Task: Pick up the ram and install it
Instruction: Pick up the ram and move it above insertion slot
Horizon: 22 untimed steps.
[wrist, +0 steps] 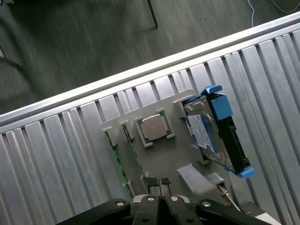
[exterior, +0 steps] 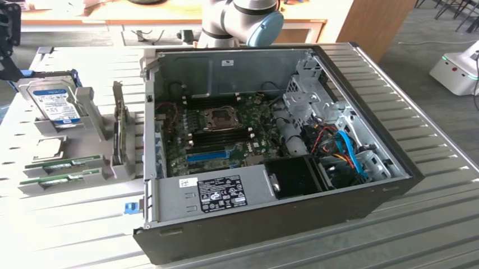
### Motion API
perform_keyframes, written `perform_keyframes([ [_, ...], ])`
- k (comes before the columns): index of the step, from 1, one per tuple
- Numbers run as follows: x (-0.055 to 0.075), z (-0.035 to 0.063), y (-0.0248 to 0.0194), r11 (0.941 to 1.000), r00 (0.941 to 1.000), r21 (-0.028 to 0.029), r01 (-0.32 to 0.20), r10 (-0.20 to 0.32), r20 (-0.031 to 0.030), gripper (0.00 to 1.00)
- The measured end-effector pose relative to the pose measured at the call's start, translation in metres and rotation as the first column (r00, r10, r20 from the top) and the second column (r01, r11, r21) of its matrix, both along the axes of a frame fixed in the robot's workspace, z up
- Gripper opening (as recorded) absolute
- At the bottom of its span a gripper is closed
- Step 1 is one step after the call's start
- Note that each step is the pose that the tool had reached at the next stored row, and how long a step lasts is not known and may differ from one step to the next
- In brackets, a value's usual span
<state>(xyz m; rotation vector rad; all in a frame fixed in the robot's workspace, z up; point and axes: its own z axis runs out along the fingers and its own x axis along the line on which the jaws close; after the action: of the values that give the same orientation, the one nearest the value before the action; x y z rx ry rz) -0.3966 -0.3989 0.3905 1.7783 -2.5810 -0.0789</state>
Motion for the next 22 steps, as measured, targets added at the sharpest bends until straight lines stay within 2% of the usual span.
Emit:
perform_keyframes([
  [6,0.0,-0.0001,0.0,0.9969,0.9969,0.0,-0.078,0.078,0.0,0.11],
  [13,0.0,-0.0002,0.0,0.9862,0.9862,0.0,-0.166,0.166,0.0,0.11],
  [15,0.0,-0.0003,0.0,0.9845,0.9845,0.0,-0.176,0.176,0.0,0.11],
  [22,0.0,-0.0004,0.0,0.9843,0.9843,0.0,-0.176,0.176,0.0,0.11],
])
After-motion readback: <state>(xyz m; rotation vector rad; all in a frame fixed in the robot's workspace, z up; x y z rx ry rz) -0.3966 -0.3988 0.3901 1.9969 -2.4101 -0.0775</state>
